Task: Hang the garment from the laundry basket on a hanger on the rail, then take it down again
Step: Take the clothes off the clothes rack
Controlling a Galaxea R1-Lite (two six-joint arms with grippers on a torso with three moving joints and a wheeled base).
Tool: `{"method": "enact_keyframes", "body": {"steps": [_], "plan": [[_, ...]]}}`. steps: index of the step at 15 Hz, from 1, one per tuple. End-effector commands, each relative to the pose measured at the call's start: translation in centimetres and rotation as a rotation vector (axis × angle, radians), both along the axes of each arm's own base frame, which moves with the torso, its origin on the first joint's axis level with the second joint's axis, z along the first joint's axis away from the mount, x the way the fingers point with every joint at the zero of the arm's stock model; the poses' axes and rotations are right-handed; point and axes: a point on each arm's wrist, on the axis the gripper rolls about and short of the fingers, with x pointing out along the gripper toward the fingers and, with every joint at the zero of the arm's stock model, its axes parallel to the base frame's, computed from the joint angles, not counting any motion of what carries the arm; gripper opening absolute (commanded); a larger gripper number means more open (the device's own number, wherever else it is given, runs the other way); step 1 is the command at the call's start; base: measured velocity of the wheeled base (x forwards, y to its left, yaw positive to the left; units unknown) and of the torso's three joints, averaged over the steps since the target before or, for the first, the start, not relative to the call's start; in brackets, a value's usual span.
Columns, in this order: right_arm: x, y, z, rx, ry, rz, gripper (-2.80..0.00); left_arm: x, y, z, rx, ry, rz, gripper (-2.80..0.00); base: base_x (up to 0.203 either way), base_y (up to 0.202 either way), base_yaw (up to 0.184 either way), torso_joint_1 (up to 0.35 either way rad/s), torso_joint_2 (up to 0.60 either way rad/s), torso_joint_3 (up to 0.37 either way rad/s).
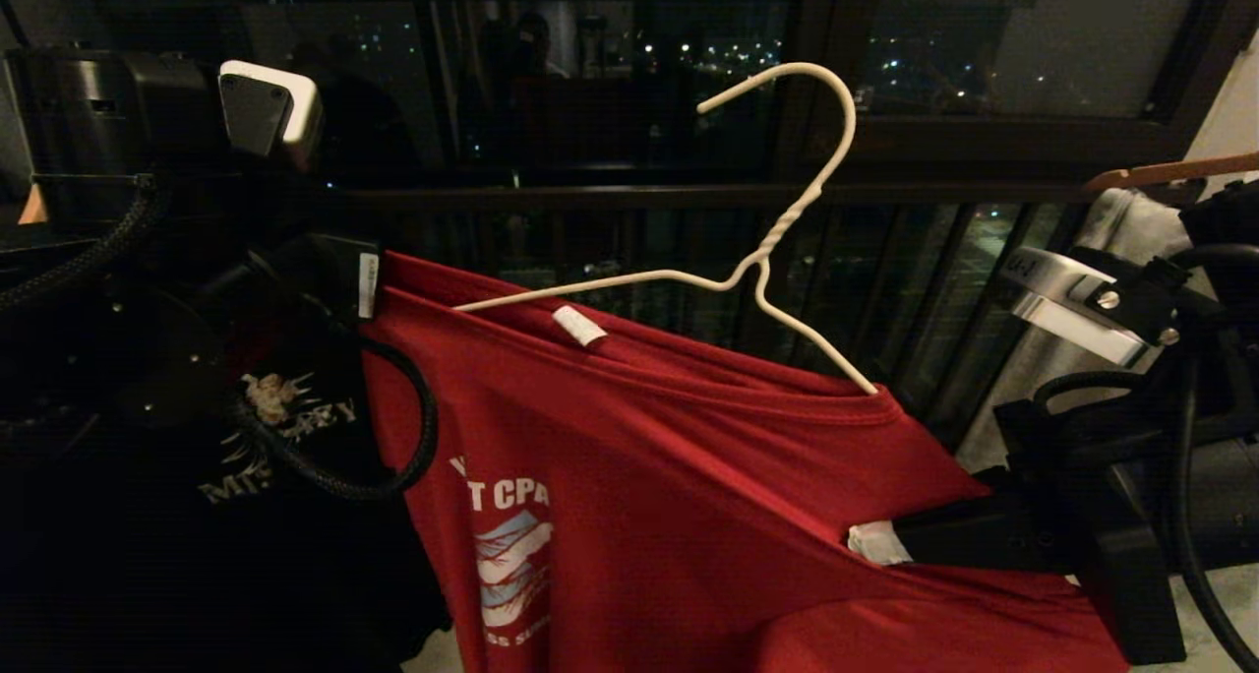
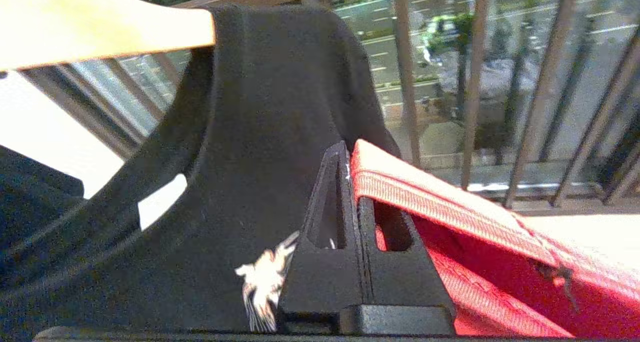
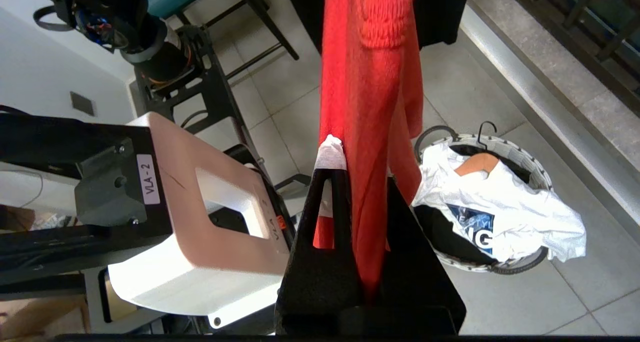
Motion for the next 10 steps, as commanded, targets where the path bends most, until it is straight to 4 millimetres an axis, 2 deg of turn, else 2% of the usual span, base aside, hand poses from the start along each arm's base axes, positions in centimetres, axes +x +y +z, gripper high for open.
{"method": "enact_keyframes", "body": {"steps": [1, 10], "plan": [[-0.1, -0.1, 0.0, 0.0, 0.003, 0.002, -2.8, 0.2, 0.3, 0.0, 0.004, 0.002, 0.021, -2.8, 0.0, 0.0, 0.0, 0.0, 0.0, 0.0], [-0.2, -0.1, 0.2, 0.01, -0.008, 0.001, -2.8, -0.6, 0.0, -2.3, 0.067, 0.166, -0.113, -2.8, 0.0, 0.0, 0.0, 0.0, 0.0, 0.0]]}}
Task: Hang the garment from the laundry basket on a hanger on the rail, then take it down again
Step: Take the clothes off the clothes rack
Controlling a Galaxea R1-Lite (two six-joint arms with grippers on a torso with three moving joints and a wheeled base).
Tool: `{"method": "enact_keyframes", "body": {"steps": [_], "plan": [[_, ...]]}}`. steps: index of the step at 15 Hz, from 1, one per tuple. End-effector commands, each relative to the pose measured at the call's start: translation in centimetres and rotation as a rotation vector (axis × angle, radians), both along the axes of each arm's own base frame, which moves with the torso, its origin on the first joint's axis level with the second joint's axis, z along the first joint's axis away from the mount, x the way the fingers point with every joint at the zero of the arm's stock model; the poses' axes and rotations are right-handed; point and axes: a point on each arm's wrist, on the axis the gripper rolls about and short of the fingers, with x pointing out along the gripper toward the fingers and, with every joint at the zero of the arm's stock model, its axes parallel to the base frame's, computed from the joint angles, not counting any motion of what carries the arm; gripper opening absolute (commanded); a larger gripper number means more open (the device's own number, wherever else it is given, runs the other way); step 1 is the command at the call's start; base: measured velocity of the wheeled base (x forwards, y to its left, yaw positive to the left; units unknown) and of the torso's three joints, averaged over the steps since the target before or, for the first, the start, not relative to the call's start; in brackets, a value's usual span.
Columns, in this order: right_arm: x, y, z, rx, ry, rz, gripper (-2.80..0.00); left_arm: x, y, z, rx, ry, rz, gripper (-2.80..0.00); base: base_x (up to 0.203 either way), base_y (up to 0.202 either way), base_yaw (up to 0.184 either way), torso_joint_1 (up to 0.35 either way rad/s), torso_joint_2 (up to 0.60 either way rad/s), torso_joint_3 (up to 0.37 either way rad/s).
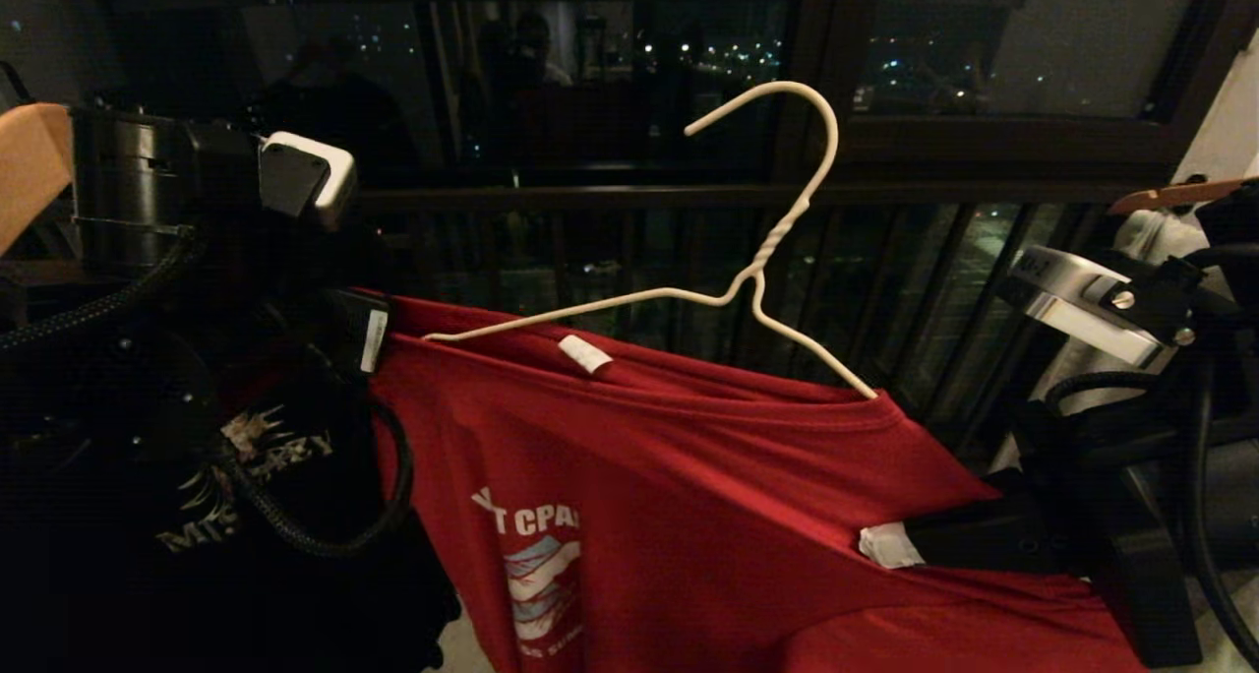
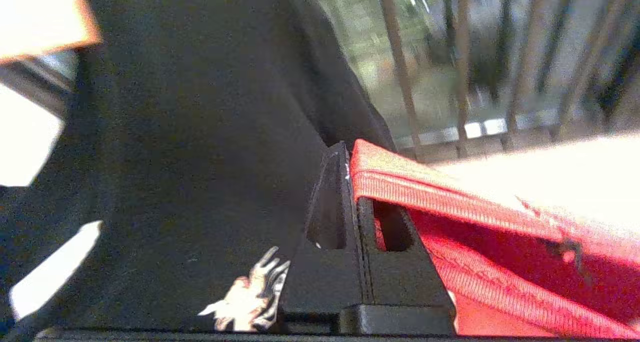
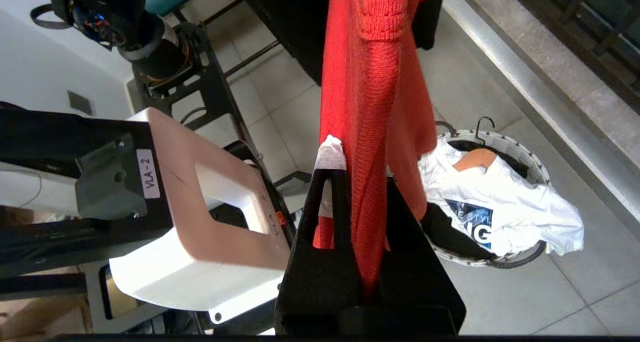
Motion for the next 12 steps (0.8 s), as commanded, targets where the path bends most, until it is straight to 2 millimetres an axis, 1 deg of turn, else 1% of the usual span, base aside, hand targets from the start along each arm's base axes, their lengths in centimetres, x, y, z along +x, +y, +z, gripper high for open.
{"method": "enact_keyframes", "body": {"steps": [1, 3, 5, 7, 9, 12], "plan": [[-0.1, 0.0, 0.1, 0.005, -0.004, 0.004, -2.8, -0.4, 0.0, -0.1, 0.005, 0.026, -0.024, -2.8, 0.0, 0.0, 0.0, 0.0, 0.0, 0.0], [0.0, 0.0, 0.1, 0.008, -0.01, 0.004, -2.8, -1.2, -0.3, -0.4, 0.011, 0.065, -0.075, -2.8, 0.0, 0.0, 0.0, 0.0, 0.0, 0.0], [0.0, 0.0, 0.2, 0.018, 0.0, -0.005, -2.8, -1.8, -0.3, -0.8, 0.034, 0.114, -0.089, -2.8, 0.0, 0.0, 0.0, 0.0, 0.0, 0.0], [0.1, 0.1, 0.2, 0.029, -0.005, -0.012, -2.8, -2.0, -0.4, -0.8, 0.036, 0.12, -0.101, -2.8, 0.0, 0.0, 0.0, 0.0, 0.0, 0.0], [0.1, 0.1, 0.2, 0.03, -0.005, -0.012, -2.8, -2.7, -0.6, -1.0, 0.046, 0.132, -0.13, -2.8, 0.0, 0.0, 0.0, 0.0, 0.0, 0.0], [0.1, 0.1, 0.3, 0.032, -0.006, -0.011, -2.8, -3.7, -1.9, -1.7, 0.072, 0.181, -0.197, -2.8, 0.0, 0.0, 0.0, 0.0, 0.0, 0.0]]}}
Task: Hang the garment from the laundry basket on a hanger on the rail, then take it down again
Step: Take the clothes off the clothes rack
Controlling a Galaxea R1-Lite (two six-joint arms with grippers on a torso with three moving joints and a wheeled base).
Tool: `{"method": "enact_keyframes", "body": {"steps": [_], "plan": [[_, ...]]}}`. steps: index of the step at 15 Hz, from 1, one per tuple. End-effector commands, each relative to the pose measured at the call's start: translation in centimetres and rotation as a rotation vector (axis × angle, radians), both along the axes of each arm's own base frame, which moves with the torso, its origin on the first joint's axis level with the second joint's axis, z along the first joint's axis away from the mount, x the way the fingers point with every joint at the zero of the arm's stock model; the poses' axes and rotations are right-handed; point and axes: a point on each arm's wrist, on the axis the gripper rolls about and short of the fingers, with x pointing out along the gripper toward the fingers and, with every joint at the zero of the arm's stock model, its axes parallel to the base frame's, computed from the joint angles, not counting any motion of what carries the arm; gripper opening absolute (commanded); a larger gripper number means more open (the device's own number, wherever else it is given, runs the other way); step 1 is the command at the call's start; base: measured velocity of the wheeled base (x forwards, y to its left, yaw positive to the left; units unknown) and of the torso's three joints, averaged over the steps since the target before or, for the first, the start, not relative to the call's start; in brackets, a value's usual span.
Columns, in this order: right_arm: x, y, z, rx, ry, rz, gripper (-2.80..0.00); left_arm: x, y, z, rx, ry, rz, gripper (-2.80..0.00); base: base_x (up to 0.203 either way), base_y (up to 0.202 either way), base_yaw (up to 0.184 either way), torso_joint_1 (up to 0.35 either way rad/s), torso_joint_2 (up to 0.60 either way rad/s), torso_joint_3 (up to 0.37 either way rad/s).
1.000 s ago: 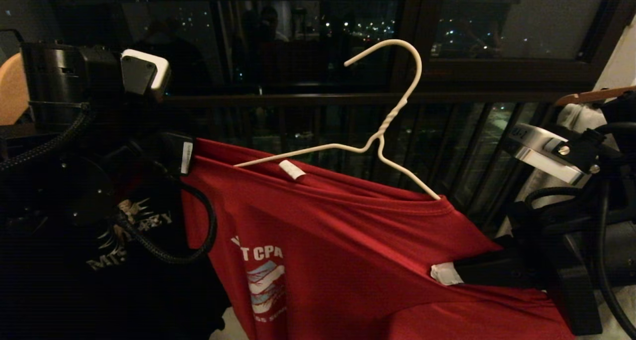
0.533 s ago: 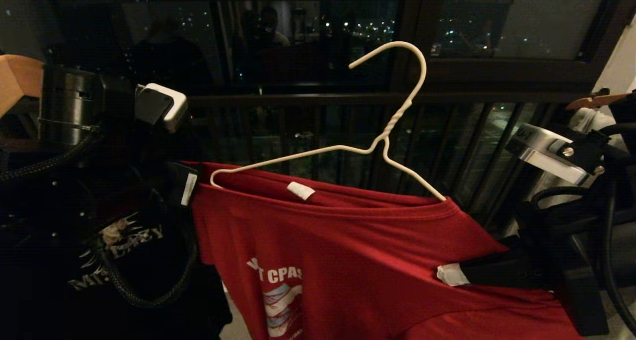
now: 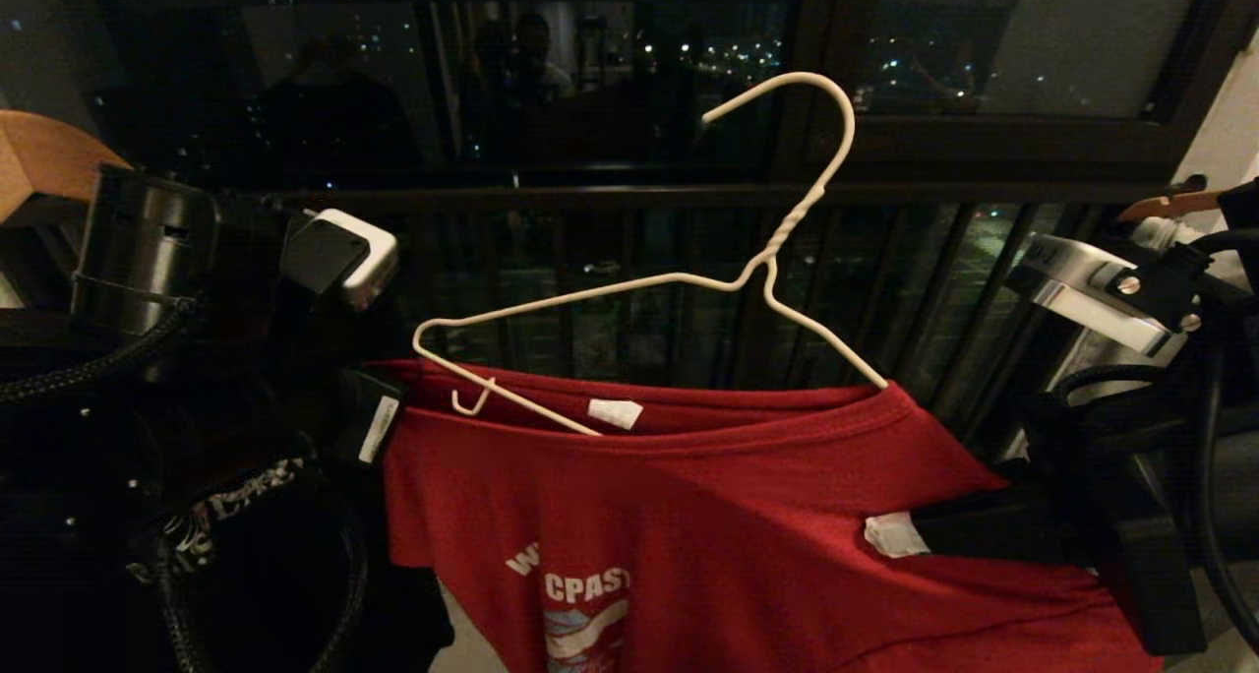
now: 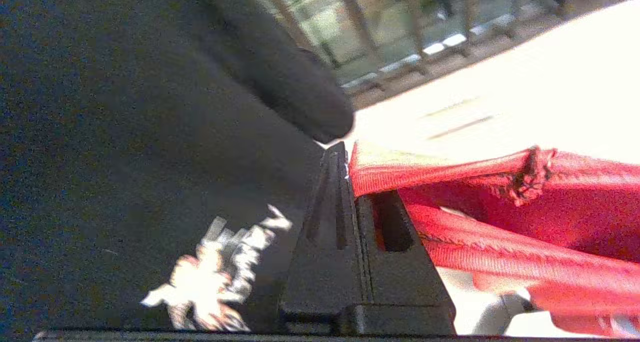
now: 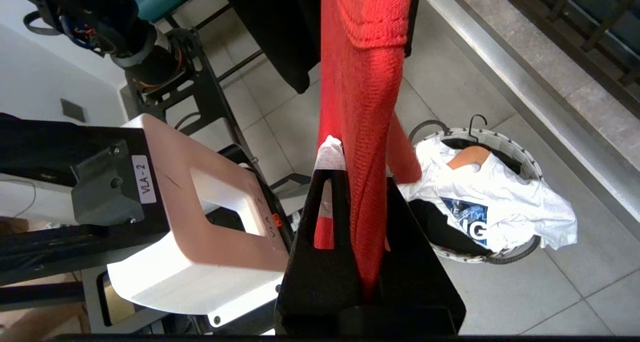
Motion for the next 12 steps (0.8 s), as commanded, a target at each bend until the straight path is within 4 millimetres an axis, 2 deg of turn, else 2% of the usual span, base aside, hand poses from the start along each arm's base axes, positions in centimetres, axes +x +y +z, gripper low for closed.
{"method": "enact_keyframes", "body": {"steps": [1, 12], "plan": [[0.0, 0.0, 0.0, 0.002, -0.001, 0.003, -2.8, -0.5, -0.6, -0.3, 0.005, 0.008, -0.032, -2.8, 0.0, 0.0, 0.0, 0.0, 0.0, 0.0], [0.4, 0.0, 0.3, 0.032, -0.01, -0.029, -2.8, -3.8, -3.3, -2.1, 0.012, 0.077, -0.281, -2.8, 0.0, 0.0, 0.0, 0.0, 0.0, 0.0]]}}
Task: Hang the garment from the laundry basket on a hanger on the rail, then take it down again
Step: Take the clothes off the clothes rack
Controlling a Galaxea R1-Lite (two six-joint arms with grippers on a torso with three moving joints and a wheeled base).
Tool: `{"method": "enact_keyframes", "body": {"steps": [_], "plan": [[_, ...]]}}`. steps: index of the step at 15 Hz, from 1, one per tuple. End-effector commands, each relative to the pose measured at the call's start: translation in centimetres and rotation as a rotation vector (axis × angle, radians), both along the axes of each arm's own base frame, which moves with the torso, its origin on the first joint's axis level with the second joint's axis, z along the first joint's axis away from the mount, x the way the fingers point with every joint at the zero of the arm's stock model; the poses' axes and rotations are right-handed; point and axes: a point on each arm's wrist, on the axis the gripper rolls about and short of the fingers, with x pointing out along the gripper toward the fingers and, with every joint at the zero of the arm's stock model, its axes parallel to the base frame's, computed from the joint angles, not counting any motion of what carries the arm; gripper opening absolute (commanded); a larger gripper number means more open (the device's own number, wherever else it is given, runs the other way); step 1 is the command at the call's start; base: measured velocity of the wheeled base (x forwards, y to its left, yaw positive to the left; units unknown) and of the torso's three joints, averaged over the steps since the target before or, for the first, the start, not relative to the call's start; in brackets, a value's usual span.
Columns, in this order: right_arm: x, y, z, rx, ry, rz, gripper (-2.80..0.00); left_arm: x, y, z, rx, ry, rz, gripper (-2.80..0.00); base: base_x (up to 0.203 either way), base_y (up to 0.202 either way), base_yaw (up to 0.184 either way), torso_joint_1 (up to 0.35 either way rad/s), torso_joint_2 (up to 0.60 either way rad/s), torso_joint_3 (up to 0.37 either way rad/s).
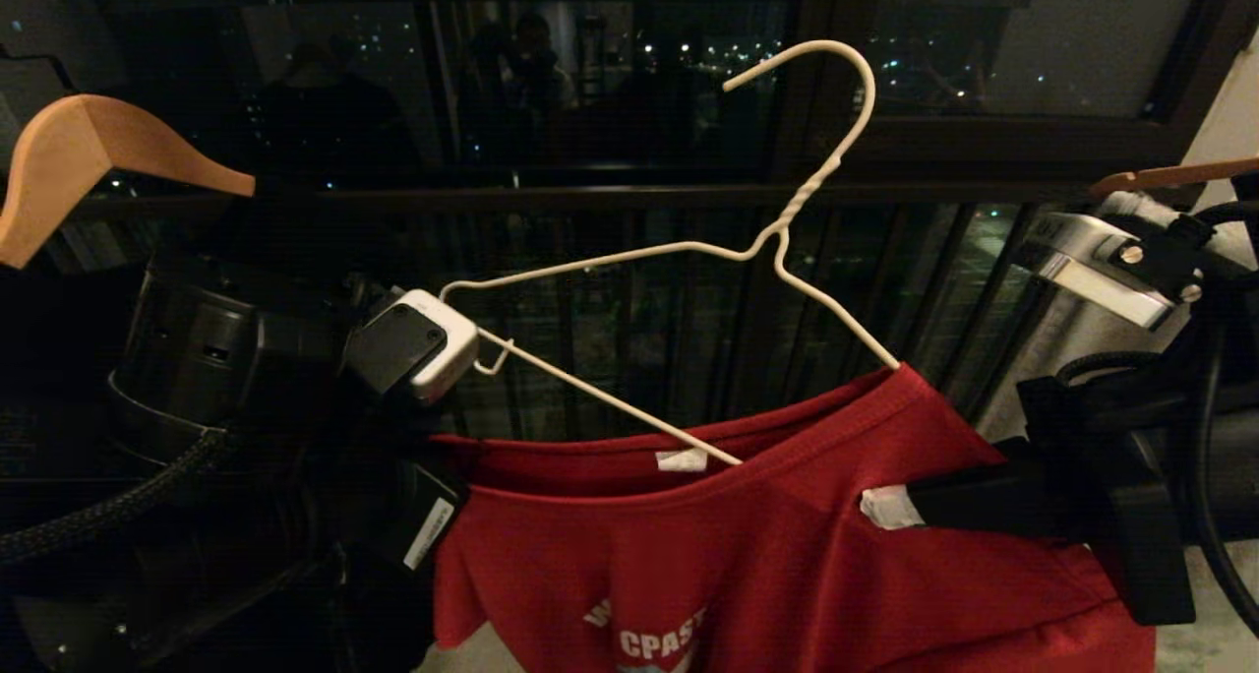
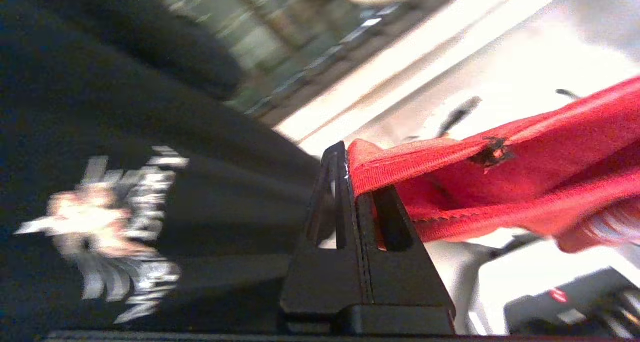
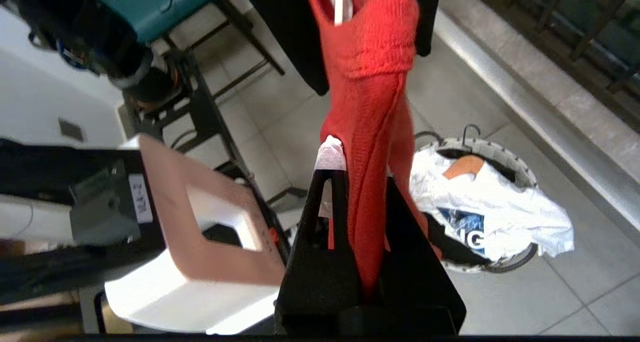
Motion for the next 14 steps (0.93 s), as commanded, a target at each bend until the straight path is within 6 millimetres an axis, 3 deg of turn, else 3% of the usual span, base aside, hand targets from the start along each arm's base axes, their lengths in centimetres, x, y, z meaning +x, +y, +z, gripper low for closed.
{"method": "enact_keyframes", "body": {"steps": [1, 5, 14], "plan": [[0.1, 0.0, -0.2, -0.004, 0.003, -0.007, -2.8, -0.5, -0.2, 0.0, -0.017, 0.014, -0.056, -2.8, 0.0, 0.0, 0.0, 0.0, 0.0, 0.0], [0.1, 0.0, -0.2, -0.008, 0.003, -0.011, -2.8, -0.6, -1.3, -0.6, -0.046, 0.045, -0.084, -2.8, 0.0, 0.0, 0.0, 0.0, 0.0, 0.0], [0.2, 0.1, -0.4, -0.011, 0.008, -0.01, -2.8, -0.6, -1.3, -0.6, -0.042, 0.045, -0.079, -2.8, 0.0, 0.0, 0.0, 0.0, 0.0, 0.0]]}}
